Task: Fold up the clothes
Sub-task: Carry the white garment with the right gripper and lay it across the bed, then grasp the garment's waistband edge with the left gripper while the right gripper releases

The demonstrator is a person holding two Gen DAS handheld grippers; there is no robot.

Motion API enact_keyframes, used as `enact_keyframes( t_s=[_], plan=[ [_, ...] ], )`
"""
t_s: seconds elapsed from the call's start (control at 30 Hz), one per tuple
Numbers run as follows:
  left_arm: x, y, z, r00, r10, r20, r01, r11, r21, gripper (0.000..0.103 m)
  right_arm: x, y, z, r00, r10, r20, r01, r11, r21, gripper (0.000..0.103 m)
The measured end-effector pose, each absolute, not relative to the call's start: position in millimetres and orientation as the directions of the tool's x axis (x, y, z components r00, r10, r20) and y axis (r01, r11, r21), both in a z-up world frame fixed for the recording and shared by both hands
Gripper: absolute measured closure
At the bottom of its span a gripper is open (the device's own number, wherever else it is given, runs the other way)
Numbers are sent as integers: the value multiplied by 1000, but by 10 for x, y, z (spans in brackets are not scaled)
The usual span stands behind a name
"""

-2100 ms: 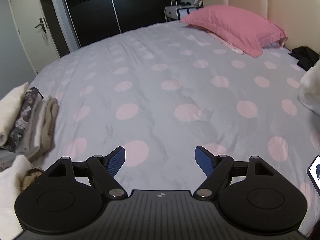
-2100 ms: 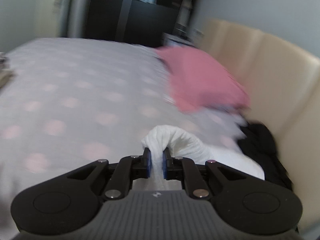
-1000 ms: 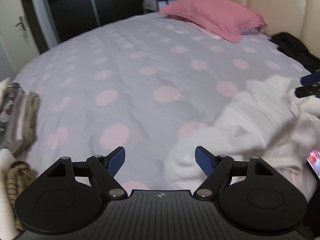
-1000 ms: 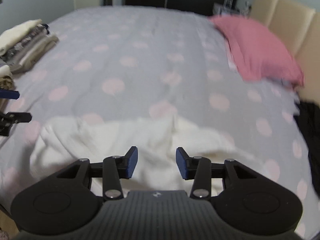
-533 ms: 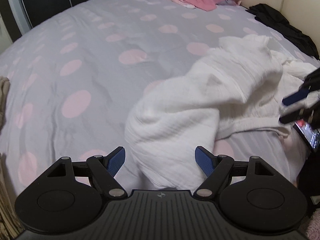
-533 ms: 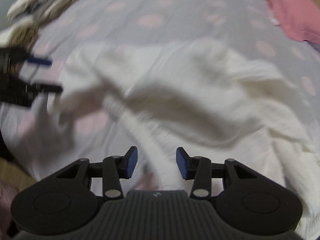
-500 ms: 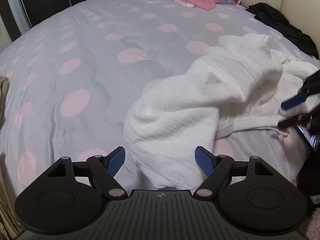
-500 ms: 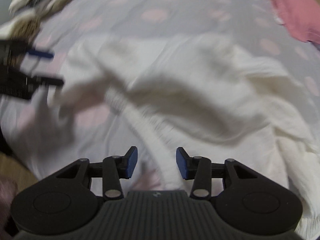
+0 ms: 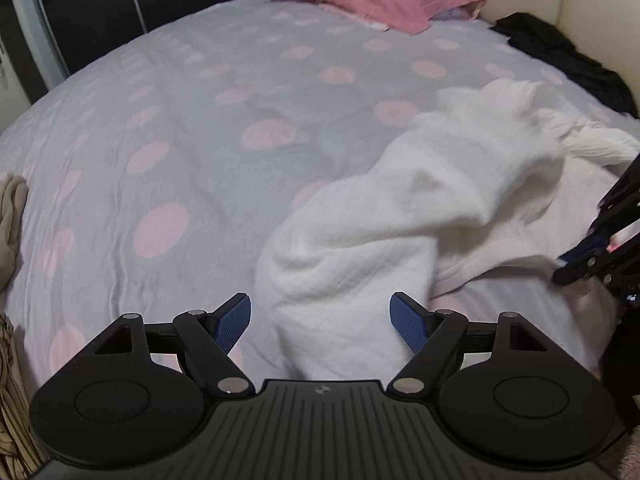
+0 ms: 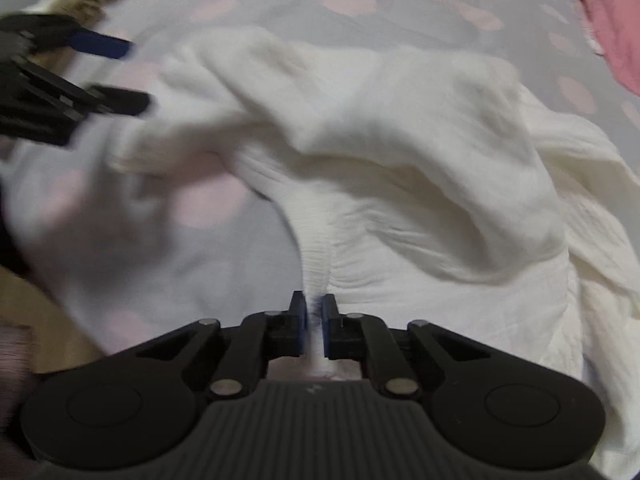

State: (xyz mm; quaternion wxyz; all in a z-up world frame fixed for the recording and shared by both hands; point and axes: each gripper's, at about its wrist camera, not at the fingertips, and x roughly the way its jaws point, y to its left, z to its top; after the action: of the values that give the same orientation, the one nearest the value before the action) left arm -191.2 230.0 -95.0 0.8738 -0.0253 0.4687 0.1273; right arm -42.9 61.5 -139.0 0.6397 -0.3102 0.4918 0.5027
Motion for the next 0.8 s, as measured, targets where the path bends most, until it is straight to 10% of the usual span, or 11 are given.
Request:
enact_keyframes(
  t_s=[0.3, 0.43, 0.8],
  plan=[
    [-1983, 1875, -870, 583, 149, -799, -84, 989, 122, 27, -768, 704, -1203, -122, 356, -927, -964, 180, 196, 95],
    [-1979, 1653, -957, 577, 123, -807, -4, 989, 148, 27, -749, 645, -1266, -64, 324, -944, -972, 193, 132, 76],
    [-1894, 1441, -1155, 496, -54, -866, -88, 990, -112, 27, -583, 483, -1232, 162, 286, -944, -968, 230, -97, 65]
  ],
)
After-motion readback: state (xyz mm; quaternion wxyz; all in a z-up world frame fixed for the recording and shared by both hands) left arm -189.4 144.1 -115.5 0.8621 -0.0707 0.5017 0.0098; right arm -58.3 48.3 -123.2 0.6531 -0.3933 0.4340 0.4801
